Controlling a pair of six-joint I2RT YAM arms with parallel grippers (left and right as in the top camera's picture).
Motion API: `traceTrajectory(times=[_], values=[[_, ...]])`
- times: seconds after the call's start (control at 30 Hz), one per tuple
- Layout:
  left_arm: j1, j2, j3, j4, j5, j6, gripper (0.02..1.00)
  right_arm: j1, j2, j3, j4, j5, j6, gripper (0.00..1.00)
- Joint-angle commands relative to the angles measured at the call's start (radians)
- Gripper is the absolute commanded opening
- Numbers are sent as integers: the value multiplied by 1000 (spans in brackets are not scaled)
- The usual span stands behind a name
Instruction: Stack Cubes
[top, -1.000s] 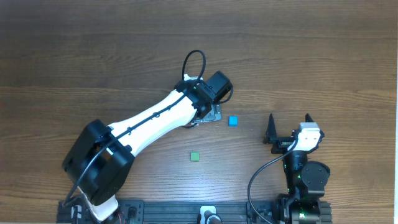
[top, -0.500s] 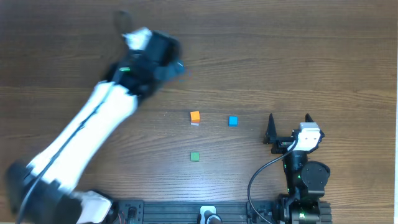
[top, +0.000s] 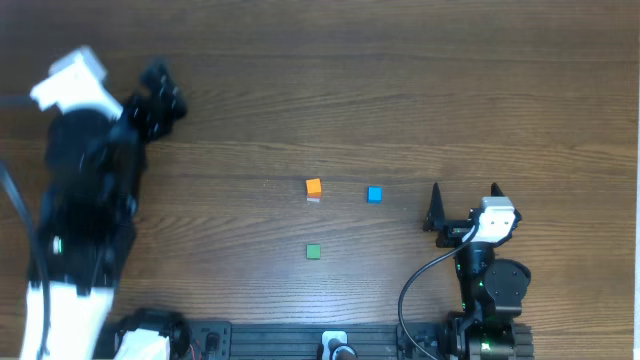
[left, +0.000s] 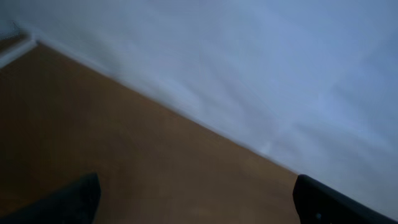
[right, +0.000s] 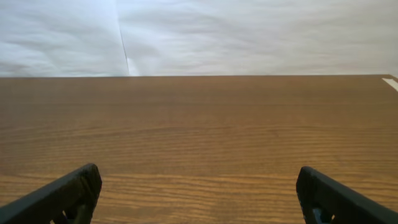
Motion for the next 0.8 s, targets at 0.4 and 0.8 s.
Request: traceTrajectory(times=[0.4, 0.8], values=[[156, -724, -782, 369, 363, 339, 998, -6, -9, -10, 3, -12, -8, 991], [169, -861, -975, 419, 489, 436, 998, -6, -9, -10, 3, -12, -8, 993]])
